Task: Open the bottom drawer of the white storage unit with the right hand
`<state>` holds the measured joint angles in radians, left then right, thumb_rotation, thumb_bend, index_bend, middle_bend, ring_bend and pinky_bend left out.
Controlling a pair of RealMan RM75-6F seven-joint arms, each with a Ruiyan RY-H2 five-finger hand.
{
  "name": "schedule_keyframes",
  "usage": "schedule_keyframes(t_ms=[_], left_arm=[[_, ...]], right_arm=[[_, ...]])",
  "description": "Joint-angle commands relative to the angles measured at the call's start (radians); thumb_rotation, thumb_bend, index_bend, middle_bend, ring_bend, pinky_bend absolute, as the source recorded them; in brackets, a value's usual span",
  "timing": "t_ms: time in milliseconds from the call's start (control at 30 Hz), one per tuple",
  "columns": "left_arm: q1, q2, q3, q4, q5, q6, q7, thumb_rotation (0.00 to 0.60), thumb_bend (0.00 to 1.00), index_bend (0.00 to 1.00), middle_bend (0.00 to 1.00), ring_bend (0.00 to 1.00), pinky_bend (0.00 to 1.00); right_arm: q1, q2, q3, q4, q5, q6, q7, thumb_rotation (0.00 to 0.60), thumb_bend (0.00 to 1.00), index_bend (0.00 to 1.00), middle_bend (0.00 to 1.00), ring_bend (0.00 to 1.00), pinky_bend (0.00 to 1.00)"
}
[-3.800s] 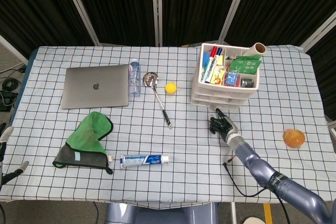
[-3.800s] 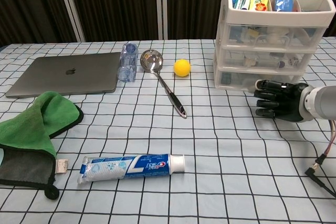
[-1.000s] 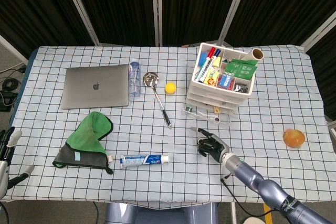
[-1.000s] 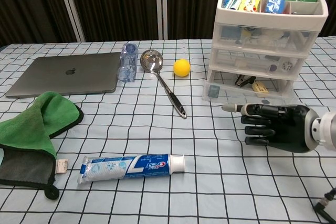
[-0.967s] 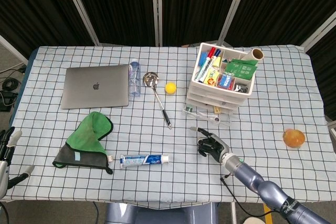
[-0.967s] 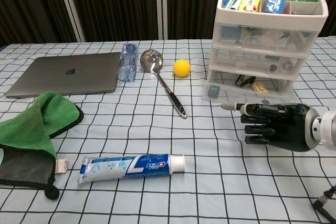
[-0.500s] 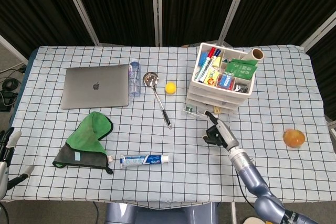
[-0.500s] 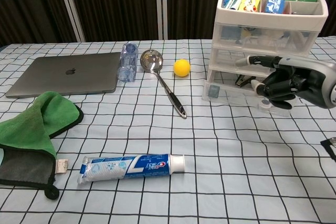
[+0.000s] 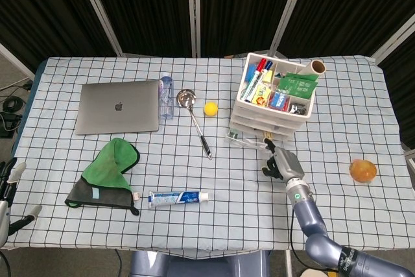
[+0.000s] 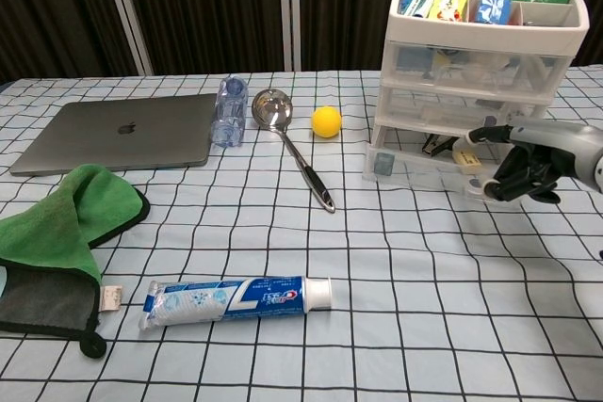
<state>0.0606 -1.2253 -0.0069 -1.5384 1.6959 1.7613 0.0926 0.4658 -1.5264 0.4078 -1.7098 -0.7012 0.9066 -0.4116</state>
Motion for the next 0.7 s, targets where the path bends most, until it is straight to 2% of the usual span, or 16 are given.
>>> schedule_keyframes(t_ms=[33, 233, 500, 700], left_arm=[[0.0, 0.0, 0.0, 0.0, -0.001, -0.002, 0.001, 0.6, 0.0, 0.0, 0.0, 0.0, 0.0], [0.0, 0.0, 0.0, 0.0, -0.001, -0.003, 0.001, 0.6, 0.0, 0.0, 0.0, 0.0, 0.0], [0.001, 0.002, 0.0, -0.003, 0.0, -0.002, 0.0, 0.6, 0.0, 0.0, 0.0, 0.0, 0.0], [0.001, 0.002, 0.001, -0.004, 0.001, -0.003, 0.002, 0.6, 0.0, 0.0, 0.0, 0.0, 0.0]], right_arm=[[0.027, -0.001, -0.022, 0.013, 0.036, 0.022, -0.021, 0.6, 0.56, 0.19, 0.97, 0.98, 0.87], [0.053, -0.007, -0.048, 0.028, 0.073, 0.033, -0.011, 0.6, 0.57, 0.28, 0.97, 0.98, 0.88], [0.076, -0.011, -0.088, 0.035, 0.066, 0.056, 0.013, 0.6, 0.58, 0.48, 0.98, 0.98, 0.88], [0.07, -0.004, -0.108, 0.006, 0.035, 0.065, 0.055, 0.6, 0.58, 0.52, 0.98, 0.98, 0.88]])
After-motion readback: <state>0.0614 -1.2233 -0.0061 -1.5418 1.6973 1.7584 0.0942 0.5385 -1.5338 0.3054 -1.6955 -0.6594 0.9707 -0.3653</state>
